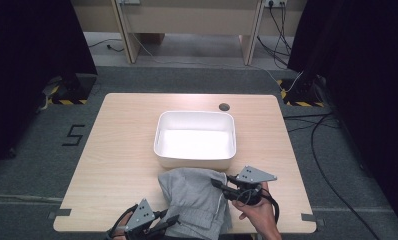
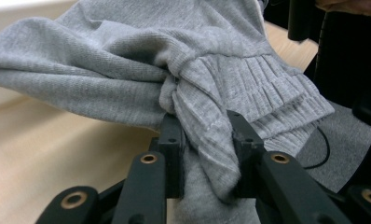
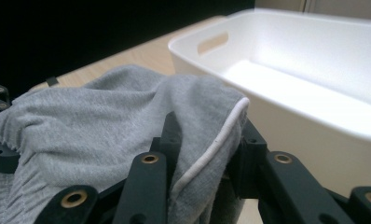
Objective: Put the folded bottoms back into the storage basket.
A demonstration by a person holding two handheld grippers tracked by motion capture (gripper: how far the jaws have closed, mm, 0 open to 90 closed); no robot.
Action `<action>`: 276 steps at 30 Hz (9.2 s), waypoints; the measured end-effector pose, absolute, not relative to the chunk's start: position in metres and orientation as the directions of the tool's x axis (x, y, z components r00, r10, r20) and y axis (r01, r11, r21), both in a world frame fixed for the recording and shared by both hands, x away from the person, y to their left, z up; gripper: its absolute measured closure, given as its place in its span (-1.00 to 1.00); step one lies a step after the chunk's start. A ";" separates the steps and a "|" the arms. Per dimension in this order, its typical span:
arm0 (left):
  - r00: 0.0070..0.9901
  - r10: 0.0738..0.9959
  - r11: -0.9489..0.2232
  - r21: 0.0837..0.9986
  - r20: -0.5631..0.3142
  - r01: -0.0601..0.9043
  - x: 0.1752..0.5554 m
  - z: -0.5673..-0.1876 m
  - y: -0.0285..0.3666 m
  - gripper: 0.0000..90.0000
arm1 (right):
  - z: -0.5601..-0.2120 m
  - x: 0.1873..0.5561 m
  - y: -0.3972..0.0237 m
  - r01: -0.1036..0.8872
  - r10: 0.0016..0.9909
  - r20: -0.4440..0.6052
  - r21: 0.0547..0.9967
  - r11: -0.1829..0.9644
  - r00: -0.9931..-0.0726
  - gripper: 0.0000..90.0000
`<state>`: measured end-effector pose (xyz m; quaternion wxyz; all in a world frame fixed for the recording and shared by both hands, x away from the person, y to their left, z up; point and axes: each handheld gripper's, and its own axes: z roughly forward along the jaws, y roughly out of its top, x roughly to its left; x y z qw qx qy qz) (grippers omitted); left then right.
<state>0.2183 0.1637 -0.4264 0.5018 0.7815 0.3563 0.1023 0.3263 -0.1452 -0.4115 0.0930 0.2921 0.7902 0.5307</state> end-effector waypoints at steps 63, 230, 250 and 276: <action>0.640 0.751 -0.206 0.861 -0.166 0.465 0.397 -0.342 0.163 0.56 | -0.299 0.497 -0.107 0.347 0.626 0.101 0.893 0.285 -0.774 0.59; 0.629 0.747 -0.213 0.818 -0.216 0.534 0.304 -0.429 0.197 -0.62 | -0.400 0.361 -0.151 0.395 0.658 0.100 0.862 0.318 -0.747 -0.26; 0.611 0.755 -0.200 0.805 -0.236 0.559 0.294 -0.442 0.213 -0.62 | -0.420 0.332 -0.167 0.409 0.652 0.106 0.850 0.332 -0.750 -0.28; 0.603 0.769 -0.246 0.773 -0.212 0.585 0.271 -0.481 0.232 -0.64 | -0.463 0.313 -0.178 0.459 0.689 0.092 0.807 0.371 -0.719 -0.58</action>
